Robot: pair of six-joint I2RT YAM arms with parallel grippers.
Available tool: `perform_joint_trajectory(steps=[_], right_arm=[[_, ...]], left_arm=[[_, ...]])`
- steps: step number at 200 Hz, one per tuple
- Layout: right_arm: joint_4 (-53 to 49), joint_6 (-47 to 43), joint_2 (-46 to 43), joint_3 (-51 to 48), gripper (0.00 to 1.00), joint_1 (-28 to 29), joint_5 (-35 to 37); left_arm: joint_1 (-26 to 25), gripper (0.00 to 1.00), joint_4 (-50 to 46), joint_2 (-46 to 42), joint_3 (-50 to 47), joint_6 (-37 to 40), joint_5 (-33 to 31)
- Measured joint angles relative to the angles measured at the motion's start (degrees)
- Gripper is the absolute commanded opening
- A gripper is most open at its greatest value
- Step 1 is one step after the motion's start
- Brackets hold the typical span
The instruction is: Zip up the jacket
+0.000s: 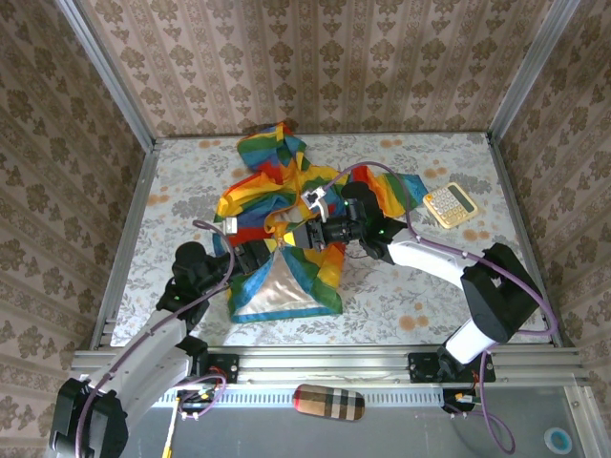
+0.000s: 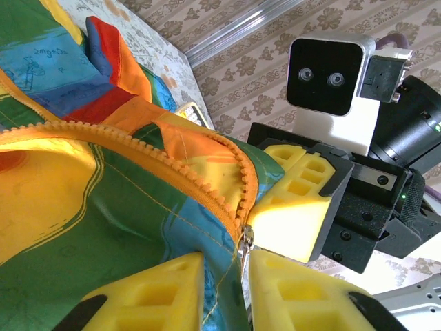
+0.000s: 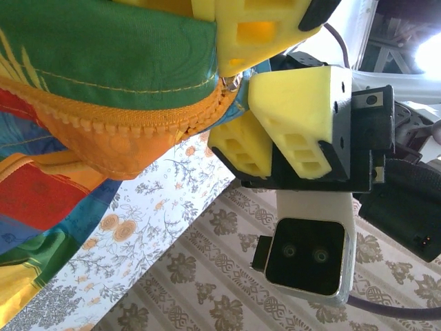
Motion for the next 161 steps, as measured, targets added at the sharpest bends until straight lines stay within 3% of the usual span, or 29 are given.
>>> perform_joint_trajectory(steps=[15, 45, 83, 125, 143, 161], right_arm=[[0.31, 0.04, 0.37, 0.00, 0.00, 0.00, -0.02], [0.39, 0.24, 1.11, 0.00, 0.00, 0.00, -0.04], [0.39, 0.22, 1.18, -1.20, 0.00, 0.11, -0.61], [-0.35, 0.22, 1.20, -3.72, 0.00, 0.42, -1.95], [-1.46, 0.15, 1.33, -4.00, 0.11, 0.52, -2.36], [-2.27, -0.04, 1.40, -4.11, 0.31, 0.42, -1.55]], left_arm=[[-0.02, 0.00, 0.00, 0.24, 0.00, -0.02, 0.28], [-0.04, 0.00, -1.01, 0.31, 0.00, 0.50, 0.37], [-0.28, 0.00, -12.76, -1.46, 3.13, 4.42, 0.83], [-4.66, 0.00, -20.83, -2.05, 4.63, 7.63, 0.20], [-6.34, 0.00, -22.84, -2.05, 5.01, 8.33, -1.11], [-7.93, 0.00, -25.90, -2.01, 5.77, 8.96, -1.46]])
